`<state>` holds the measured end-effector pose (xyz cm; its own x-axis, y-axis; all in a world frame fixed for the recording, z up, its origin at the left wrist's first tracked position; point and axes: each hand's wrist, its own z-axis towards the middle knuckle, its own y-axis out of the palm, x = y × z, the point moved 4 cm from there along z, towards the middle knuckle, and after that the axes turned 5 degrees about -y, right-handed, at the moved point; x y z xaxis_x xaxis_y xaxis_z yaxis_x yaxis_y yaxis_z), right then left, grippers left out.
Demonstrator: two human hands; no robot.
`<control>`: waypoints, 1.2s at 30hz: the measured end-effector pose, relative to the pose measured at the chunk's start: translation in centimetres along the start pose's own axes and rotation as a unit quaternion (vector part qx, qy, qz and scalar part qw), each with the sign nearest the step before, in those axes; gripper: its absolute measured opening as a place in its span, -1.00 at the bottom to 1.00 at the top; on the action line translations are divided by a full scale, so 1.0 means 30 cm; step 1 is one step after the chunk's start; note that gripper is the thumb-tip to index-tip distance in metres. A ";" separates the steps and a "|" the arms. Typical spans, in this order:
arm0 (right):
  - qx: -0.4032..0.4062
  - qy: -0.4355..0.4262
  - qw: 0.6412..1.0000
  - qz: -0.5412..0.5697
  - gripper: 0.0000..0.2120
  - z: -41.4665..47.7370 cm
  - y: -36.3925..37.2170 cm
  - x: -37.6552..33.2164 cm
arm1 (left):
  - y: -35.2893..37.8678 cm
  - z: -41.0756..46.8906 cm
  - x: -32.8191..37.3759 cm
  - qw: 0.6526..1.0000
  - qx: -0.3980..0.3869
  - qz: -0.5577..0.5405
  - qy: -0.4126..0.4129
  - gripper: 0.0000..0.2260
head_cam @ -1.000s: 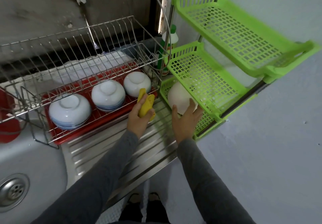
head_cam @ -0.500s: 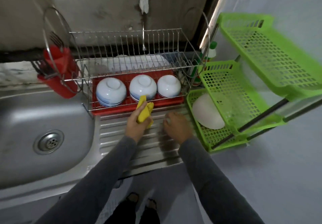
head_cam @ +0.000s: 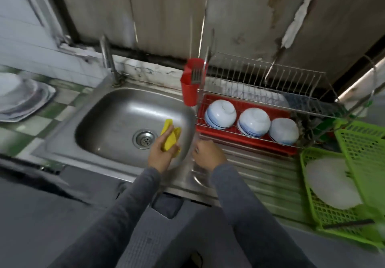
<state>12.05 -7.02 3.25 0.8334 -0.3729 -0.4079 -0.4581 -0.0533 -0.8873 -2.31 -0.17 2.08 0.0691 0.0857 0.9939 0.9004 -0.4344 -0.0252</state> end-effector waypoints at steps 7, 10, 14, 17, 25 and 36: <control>-0.029 -0.071 0.997 -0.001 -0.81 0.120 0.170 -0.455 | -0.509 -0.058 -0.033 0.994 0.105 0.005 0.006 -0.45; -0.040 -0.108 0.993 0.000 -0.76 0.152 0.263 -0.655 | -0.730 -0.095 -0.053 0.988 0.156 -0.003 -0.002 -0.45; -0.057 -0.163 0.985 -0.009 -0.76 0.194 0.380 -0.917 | -1.004 -0.138 -0.069 0.981 0.193 0.002 0.001 -0.46; -0.083 -0.188 0.979 -0.005 -0.76 0.225 0.454 -1.086 | -1.183 -0.170 -0.076 0.973 0.230 0.000 -0.008 -0.47; -0.119 -0.268 0.956 -0.029 -0.75 0.356 0.615 -1.473 | -1.554 -0.189 -0.120 0.947 0.320 -0.011 -0.020 -0.49; -0.162 -0.306 0.937 -0.046 -0.74 0.731 0.827 -1.935 | -2.058 0.065 -0.142 0.922 0.382 -0.019 -0.054 -0.51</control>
<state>-40.91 33.63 0.19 0.8498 0.2417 -0.4684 -0.3637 -0.3745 -0.8529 -57.35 28.03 -0.82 0.0359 0.1945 0.9802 0.9399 0.3268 -0.0993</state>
